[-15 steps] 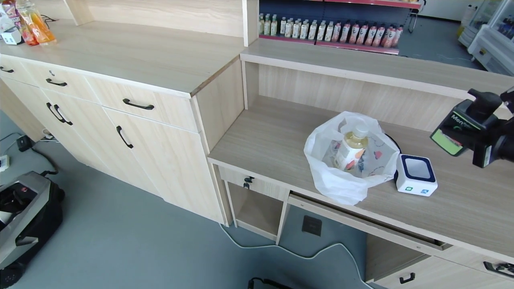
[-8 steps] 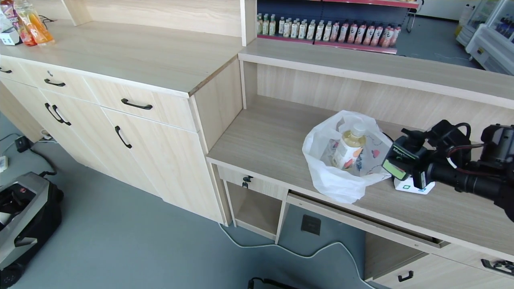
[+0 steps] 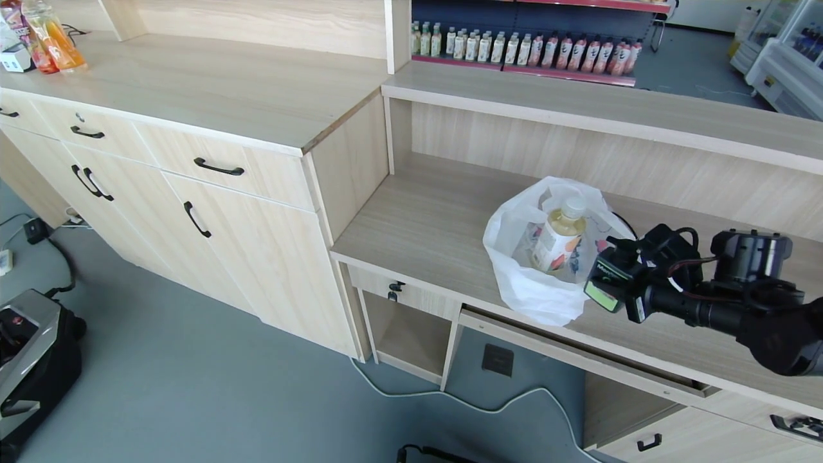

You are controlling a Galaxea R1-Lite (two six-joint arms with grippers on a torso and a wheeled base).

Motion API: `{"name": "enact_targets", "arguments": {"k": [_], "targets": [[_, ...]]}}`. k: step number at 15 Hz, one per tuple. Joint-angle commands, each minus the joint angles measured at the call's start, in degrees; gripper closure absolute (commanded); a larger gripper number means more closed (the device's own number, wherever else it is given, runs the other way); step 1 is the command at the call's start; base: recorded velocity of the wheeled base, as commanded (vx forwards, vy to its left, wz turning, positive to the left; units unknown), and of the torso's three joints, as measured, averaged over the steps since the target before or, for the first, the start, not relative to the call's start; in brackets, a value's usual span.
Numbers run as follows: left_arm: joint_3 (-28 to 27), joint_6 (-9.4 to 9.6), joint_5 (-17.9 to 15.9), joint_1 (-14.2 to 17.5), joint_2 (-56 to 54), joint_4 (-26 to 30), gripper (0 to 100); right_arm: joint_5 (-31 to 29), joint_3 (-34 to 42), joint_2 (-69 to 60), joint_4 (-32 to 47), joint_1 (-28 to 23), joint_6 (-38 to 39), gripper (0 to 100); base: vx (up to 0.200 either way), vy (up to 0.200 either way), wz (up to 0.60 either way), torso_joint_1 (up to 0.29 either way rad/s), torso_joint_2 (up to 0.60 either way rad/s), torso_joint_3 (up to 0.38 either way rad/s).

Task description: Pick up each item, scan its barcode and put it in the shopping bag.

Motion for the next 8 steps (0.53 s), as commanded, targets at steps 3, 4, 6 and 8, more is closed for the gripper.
{"name": "enact_targets", "arguments": {"k": [3,4,6,8], "targets": [[0.0,0.00,0.0,0.0,0.0,0.0,0,-0.1,-7.1,3.4,-1.4,2.5,3.5,100,0.000,0.000,0.00,0.000,0.00,0.000],[0.0,0.00,0.0,0.0,0.0,0.0,0,-0.1,-7.4,2.9,-1.4,2.2,4.0,100,0.000,0.000,0.00,0.000,0.00,0.000],[0.0,0.00,0.0,0.0,0.0,0.0,0,-0.1,-6.8,0.4,-1.1,-0.7,5.6,100,0.000,0.000,0.00,0.000,0.00,0.000],[0.0,0.00,0.0,0.0,0.0,0.0,0,-0.1,-6.2,-1.6,-1.2,-3.6,6.7,100,0.000,0.000,0.00,0.000,0.00,0.000]]}}
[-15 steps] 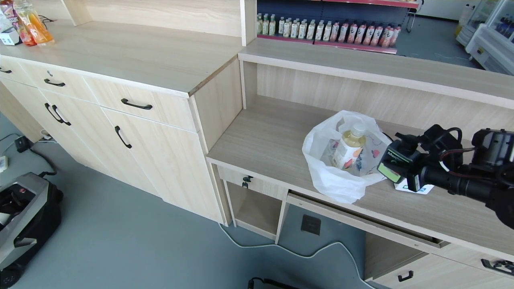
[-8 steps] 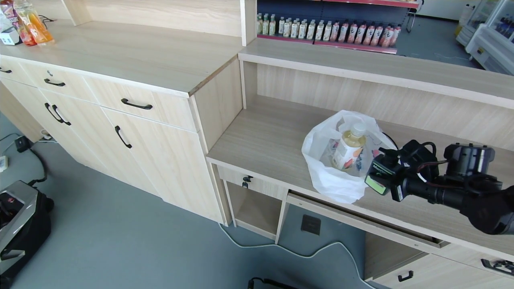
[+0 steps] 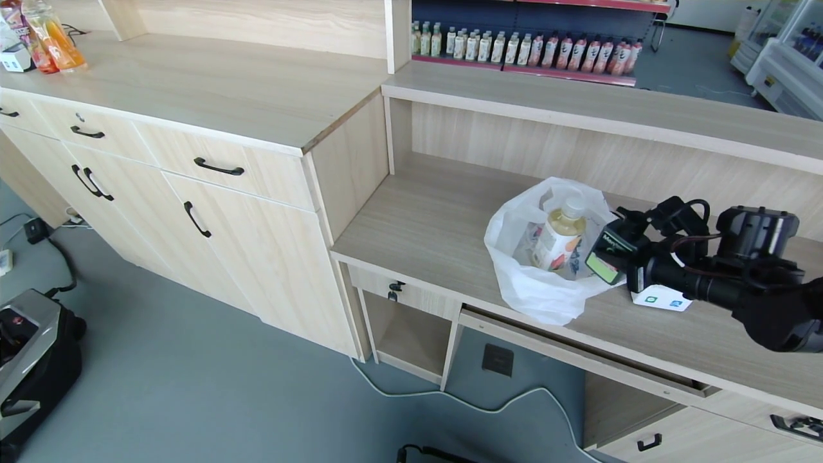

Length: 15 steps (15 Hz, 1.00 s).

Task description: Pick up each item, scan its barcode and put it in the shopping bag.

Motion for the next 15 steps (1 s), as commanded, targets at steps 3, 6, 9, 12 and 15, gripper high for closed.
{"name": "enact_targets", "arguments": {"k": [3,6,9,12,15], "targets": [[0.0,0.00,0.0,0.0,0.0,0.0,0,0.0,1.0,-3.5,-0.1,-8.1,3.3,100,0.000,0.000,0.00,0.000,0.00,0.000],[0.0,0.00,0.0,0.0,0.0,0.0,0,-0.3,-6.7,1.6,0.3,-8.6,9.6,100,0.000,0.000,0.00,0.000,0.00,0.000],[0.0,0.00,0.0,0.0,0.0,0.0,0,-3.7,-13.2,6.8,0.7,-6.3,11.2,100,0.000,0.000,0.00,0.000,0.00,0.000],[0.0,0.00,0.0,0.0,0.0,0.0,0,-6.8,-17.2,12.3,0.5,-4.2,14.0,100,0.000,0.000,0.00,0.000,0.00,0.000],[0.0,0.00,0.0,0.0,0.0,0.0,0,-7.2,-18.7,14.6,0.6,-3.6,14.7,100,0.000,0.000,0.00,0.000,0.00,0.000]]}}
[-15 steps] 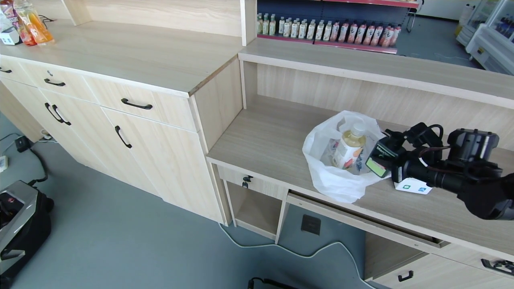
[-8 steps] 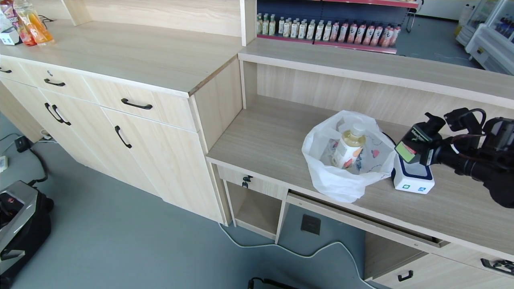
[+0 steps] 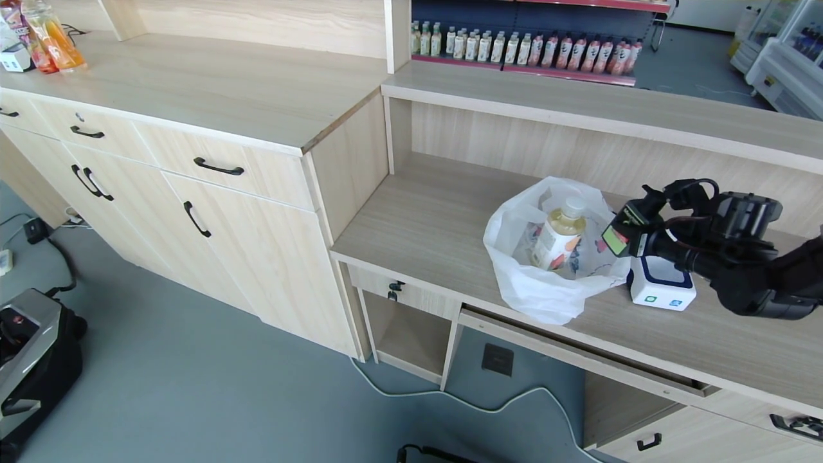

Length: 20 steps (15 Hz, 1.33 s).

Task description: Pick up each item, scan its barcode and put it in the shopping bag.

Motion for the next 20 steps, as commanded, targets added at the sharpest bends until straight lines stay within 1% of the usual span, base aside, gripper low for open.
{"name": "enact_targets", "arguments": {"k": [1,7,20], "targets": [[0.0,0.00,0.0,0.0,0.0,0.0,0,0.0,-2.1,3.5,0.1,0.4,0.1,100,0.000,0.000,0.00,0.000,0.00,0.000],[0.0,0.00,0.0,0.0,0.0,0.0,0,-0.1,-5.6,6.6,0.1,2.6,1.3,100,0.000,0.000,0.00,0.000,0.00,0.000],[0.0,0.00,0.0,0.0,0.0,0.0,0,-0.5,-5.4,10.0,-0.9,2.4,0.1,100,0.000,0.000,0.00,0.000,0.00,0.000]]}}
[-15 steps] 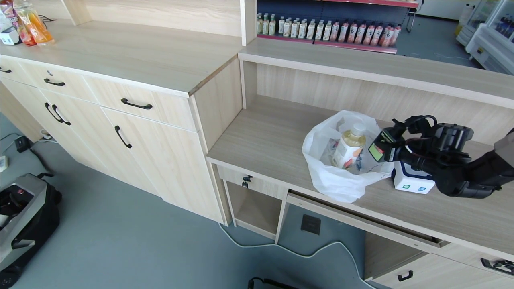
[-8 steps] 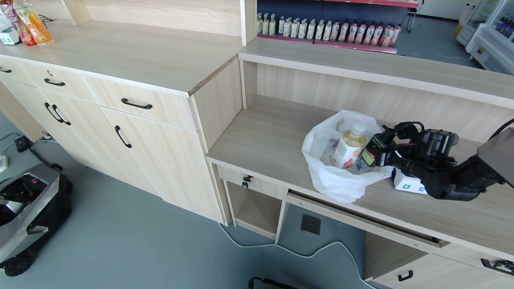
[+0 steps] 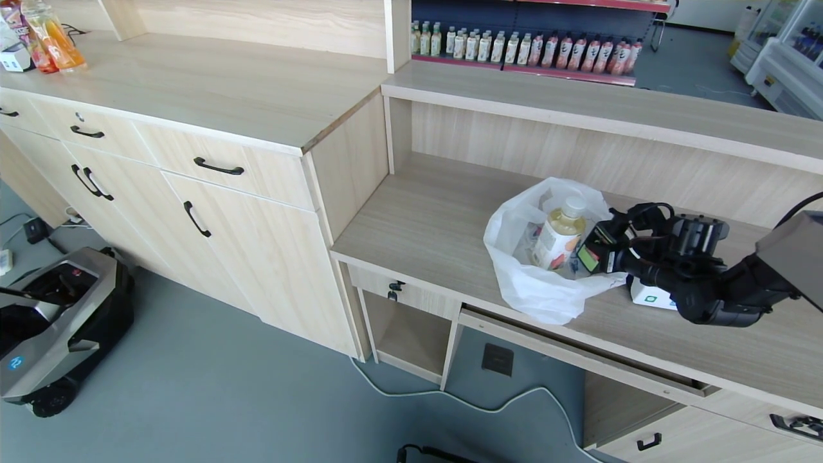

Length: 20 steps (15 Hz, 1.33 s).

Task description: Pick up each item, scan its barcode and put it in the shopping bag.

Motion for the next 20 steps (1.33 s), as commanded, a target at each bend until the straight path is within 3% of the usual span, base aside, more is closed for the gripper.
{"name": "enact_targets", "arguments": {"k": [1,13,14,20], "targets": [[0.0,0.00,0.0,0.0,0.0,0.0,0,-0.3,0.0,0.4,-0.1,-0.3,-1.0,100,0.000,0.000,0.00,0.000,0.00,0.000],[0.0,0.00,0.0,0.0,0.0,0.0,0,-0.9,-0.7,1.3,-0.5,0.1,-3.6,100,0.000,0.000,0.00,0.000,0.00,0.000],[0.0,0.00,0.0,0.0,0.0,0.0,0,-0.9,-0.7,1.4,-0.5,0.2,-3.6,0,0.000,0.000,0.00,0.000,0.00,0.000],[0.0,0.00,0.0,0.0,0.0,0.0,0,-0.8,-1.0,-1.4,0.0,0.3,-2.7,0,0.000,0.000,0.00,0.000,0.00,0.000]]}}
